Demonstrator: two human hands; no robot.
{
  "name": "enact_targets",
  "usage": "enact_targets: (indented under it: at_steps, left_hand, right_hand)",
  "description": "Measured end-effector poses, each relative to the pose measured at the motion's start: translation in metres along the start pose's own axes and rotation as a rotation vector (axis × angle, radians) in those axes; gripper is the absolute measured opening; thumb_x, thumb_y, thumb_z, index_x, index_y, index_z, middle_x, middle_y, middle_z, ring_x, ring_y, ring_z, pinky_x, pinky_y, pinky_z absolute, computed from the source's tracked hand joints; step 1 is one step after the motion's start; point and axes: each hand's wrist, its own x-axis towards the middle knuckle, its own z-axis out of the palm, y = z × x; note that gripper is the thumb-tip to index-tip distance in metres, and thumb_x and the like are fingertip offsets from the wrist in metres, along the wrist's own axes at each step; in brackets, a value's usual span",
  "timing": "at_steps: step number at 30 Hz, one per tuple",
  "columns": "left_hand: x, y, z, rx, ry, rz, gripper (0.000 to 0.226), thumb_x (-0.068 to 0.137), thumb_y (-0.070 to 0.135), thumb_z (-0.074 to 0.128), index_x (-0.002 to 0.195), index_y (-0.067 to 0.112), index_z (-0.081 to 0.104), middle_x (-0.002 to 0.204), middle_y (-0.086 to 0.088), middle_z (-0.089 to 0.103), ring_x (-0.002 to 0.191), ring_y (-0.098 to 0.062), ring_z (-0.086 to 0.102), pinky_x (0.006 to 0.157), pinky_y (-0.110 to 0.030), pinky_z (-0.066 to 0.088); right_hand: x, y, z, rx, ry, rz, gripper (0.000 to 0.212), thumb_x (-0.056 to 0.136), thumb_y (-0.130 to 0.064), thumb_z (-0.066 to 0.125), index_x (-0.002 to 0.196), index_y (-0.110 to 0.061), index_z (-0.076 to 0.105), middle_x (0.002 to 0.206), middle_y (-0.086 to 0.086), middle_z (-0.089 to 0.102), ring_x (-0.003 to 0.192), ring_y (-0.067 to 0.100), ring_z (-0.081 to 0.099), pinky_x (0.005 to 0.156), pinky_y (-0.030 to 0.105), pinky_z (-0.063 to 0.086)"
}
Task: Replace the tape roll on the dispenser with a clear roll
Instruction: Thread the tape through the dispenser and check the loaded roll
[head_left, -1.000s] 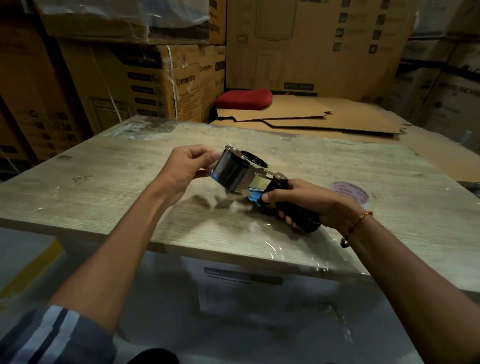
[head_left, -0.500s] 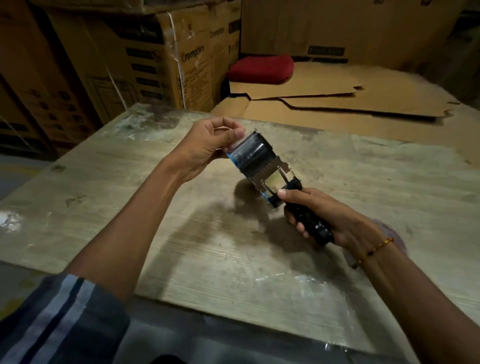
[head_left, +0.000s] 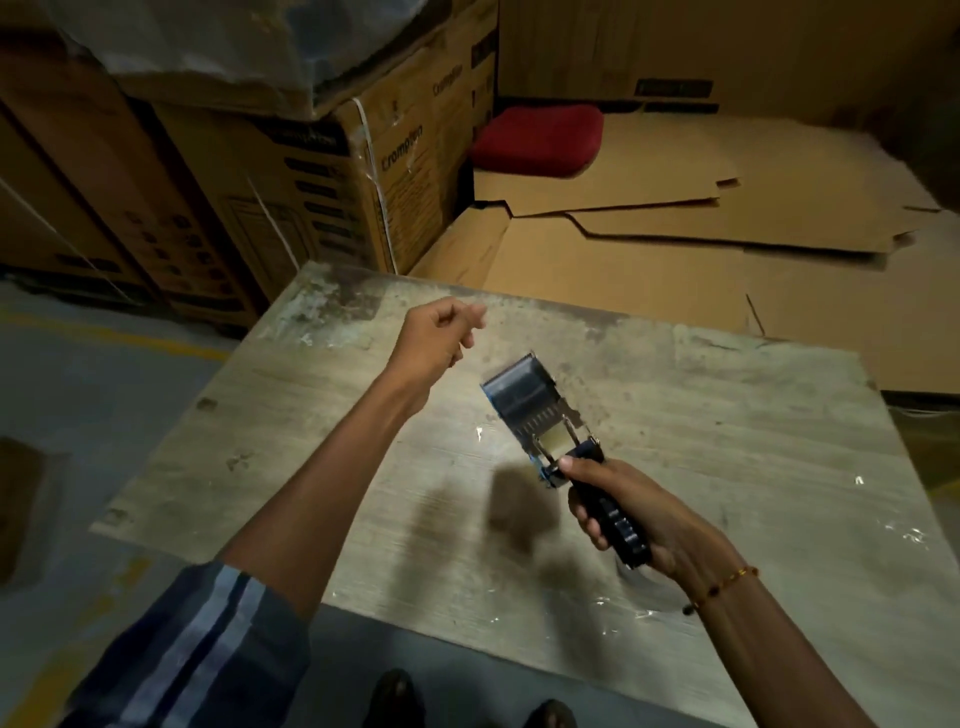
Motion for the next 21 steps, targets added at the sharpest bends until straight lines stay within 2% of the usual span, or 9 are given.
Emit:
enact_targets:
  at_steps: [3, 6, 7, 9, 12, 15, 17, 19, 21]
  left_hand:
    - [-0.023, 0.021, 0.002, 0.123, 0.163, 0.118, 0.025, 0.097, 0.032, 0.061, 0.081, 0.014, 0.068, 0.070, 0.006, 0.060, 0.060, -0.002, 0.051, 0.062, -0.021, 0.044]
    - [-0.065, 0.033, 0.007, 0.335, 0.104, 0.290, 0.017, 0.098, 0.029, 0.061, 0.097, 0.016, 0.072, 0.093, 0.010, 0.068, 0.082, 0.003, 0.060, 0.073, -0.011, 0.047]
    - [-0.075, 0.032, 0.009, 0.370, 0.056, 0.300, 0.018, 0.097, 0.029, 0.061, 0.106, 0.018, 0.072, 0.102, 0.011, 0.068, 0.091, 0.004, 0.061, 0.079, -0.013, 0.048]
    - [-0.087, 0.027, 0.012, 0.388, -0.023, 0.243, 0.030, 0.098, 0.031, 0.060, 0.124, 0.019, 0.066, 0.113, 0.012, 0.067, 0.103, 0.001, 0.062, 0.091, -0.025, 0.052]
    - [-0.091, 0.022, 0.008, 0.393, -0.078, 0.128, 0.041, 0.099, 0.033, 0.057, 0.137, 0.017, 0.057, 0.103, 0.014, 0.066, 0.103, -0.006, 0.063, 0.098, -0.035, 0.052]
    - [-0.085, 0.023, 0.001, 0.393, -0.157, 0.079, 0.041, 0.100, 0.038, 0.055, 0.135, 0.018, 0.059, 0.112, 0.002, 0.070, 0.108, -0.014, 0.064, 0.098, -0.038, 0.053]
    - [-0.077, 0.024, -0.006, 0.384, -0.212, 0.072, 0.036, 0.100, 0.041, 0.054, 0.126, 0.020, 0.065, 0.116, 0.001, 0.071, 0.109, -0.012, 0.065, 0.096, -0.034, 0.052]
    - [-0.069, 0.026, -0.013, 0.359, -0.270, 0.078, 0.031, 0.100, 0.042, 0.053, 0.114, 0.021, 0.071, 0.108, 0.006, 0.074, 0.103, -0.008, 0.066, 0.092, -0.031, 0.052]
    - [-0.060, 0.027, -0.023, 0.323, -0.319, 0.070, 0.039, 0.097, 0.051, 0.052, 0.105, 0.019, 0.073, 0.097, 0.003, 0.075, 0.097, -0.014, 0.069, 0.093, -0.039, 0.054]
  right_hand:
    - [-0.015, -0.005, -0.004, 0.011, 0.001, 0.016, 0.038, 0.094, -0.033, 0.068, 0.116, -0.004, 0.061, 0.067, 0.010, 0.059, 0.049, 0.016, 0.052, 0.042, 0.025, 0.044]
    - [-0.024, -0.006, -0.006, 0.014, 0.002, 0.032, 0.041, 0.093, -0.034, 0.069, 0.120, -0.005, 0.060, 0.066, 0.009, 0.059, 0.049, 0.016, 0.053, 0.042, 0.025, 0.045]
    - [-0.025, -0.006, -0.005, 0.009, 0.002, 0.035, 0.042, 0.092, -0.034, 0.070, 0.120, -0.005, 0.060, 0.066, 0.009, 0.060, 0.049, 0.016, 0.053, 0.042, 0.026, 0.045]
    - [-0.028, -0.006, -0.002, -0.008, 0.001, 0.042, 0.043, 0.092, -0.034, 0.070, 0.122, -0.005, 0.060, 0.066, 0.009, 0.060, 0.049, 0.017, 0.054, 0.043, 0.027, 0.046]
    - [-0.031, -0.007, 0.005, -0.009, 0.010, 0.043, 0.043, 0.091, -0.034, 0.071, 0.123, -0.007, 0.060, 0.066, 0.009, 0.061, 0.049, 0.017, 0.055, 0.043, 0.027, 0.046]
    - [-0.033, -0.008, 0.013, -0.021, 0.032, 0.043, 0.041, 0.091, -0.034, 0.071, 0.123, -0.010, 0.060, 0.067, 0.008, 0.062, 0.050, 0.016, 0.056, 0.044, 0.027, 0.047]
    - [-0.035, -0.010, 0.022, -0.021, 0.061, 0.032, 0.041, 0.091, -0.036, 0.072, 0.122, -0.012, 0.061, 0.066, 0.008, 0.062, 0.050, 0.016, 0.056, 0.044, 0.027, 0.047]
    - [-0.038, -0.011, 0.034, -0.014, 0.093, 0.007, 0.039, 0.091, -0.036, 0.071, 0.120, -0.012, 0.062, 0.065, 0.007, 0.062, 0.049, 0.016, 0.056, 0.044, 0.026, 0.046]
    - [-0.041, -0.012, 0.050, -0.016, 0.140, -0.003, 0.035, 0.093, -0.037, 0.069, 0.117, -0.012, 0.064, 0.065, 0.006, 0.062, 0.049, 0.015, 0.056, 0.043, 0.026, 0.047]
